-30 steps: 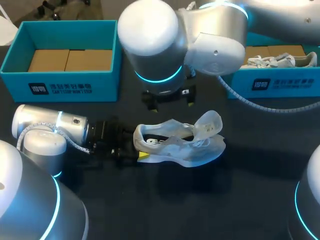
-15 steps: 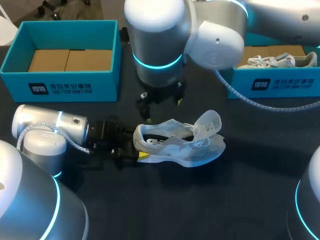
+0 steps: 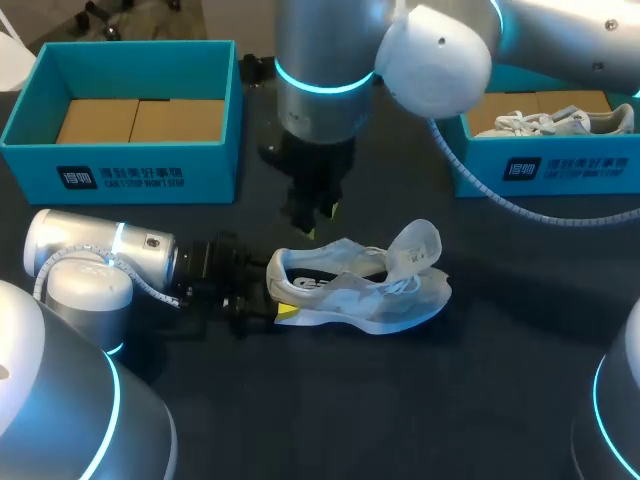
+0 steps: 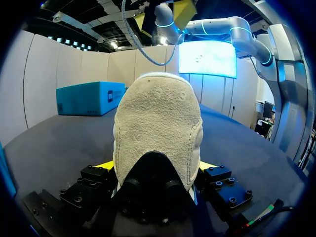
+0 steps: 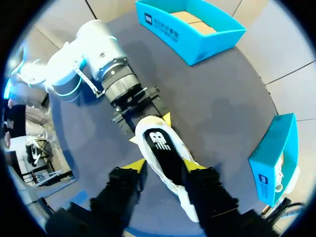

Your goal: Take the shoe out of the shoebox, open the shoe tongue, remove and reinsert the insole, then place the shoe into the shoebox

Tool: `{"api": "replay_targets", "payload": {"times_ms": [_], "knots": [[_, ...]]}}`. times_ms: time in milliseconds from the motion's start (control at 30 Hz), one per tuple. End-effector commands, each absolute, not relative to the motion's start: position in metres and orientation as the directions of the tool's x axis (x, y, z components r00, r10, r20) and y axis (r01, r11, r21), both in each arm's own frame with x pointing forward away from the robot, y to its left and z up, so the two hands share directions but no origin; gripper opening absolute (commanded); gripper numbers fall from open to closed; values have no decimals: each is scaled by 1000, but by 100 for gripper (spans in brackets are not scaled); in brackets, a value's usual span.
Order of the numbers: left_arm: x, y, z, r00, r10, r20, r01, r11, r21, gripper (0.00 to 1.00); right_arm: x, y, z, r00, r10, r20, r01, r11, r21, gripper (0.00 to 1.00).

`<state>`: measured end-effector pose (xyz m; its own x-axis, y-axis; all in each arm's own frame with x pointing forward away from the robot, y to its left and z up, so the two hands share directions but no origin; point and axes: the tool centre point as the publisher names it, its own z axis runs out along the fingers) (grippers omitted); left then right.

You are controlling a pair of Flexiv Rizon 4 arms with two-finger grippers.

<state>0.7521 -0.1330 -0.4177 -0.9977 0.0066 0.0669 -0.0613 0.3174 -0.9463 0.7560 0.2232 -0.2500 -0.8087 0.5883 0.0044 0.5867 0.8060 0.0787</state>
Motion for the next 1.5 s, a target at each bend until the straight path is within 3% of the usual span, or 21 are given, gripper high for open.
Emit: {"api": "replay_targets", "payload": {"times_ms": [33,1100,1500], "knots": [[750,-133,-418,-998,5,67,-62,318,-946,0,757,217,-252,-810,584,56,587,805,89,0],[750,-133,-418,-998,5,67,-62,318,-946,0,757,215,-253,-804,591,60,594,800,86,0],[750,-133,-418,-998,5,67,-62,318,-946,0,754,201,-279,-894,448,-19,445,891,85,0]]}}
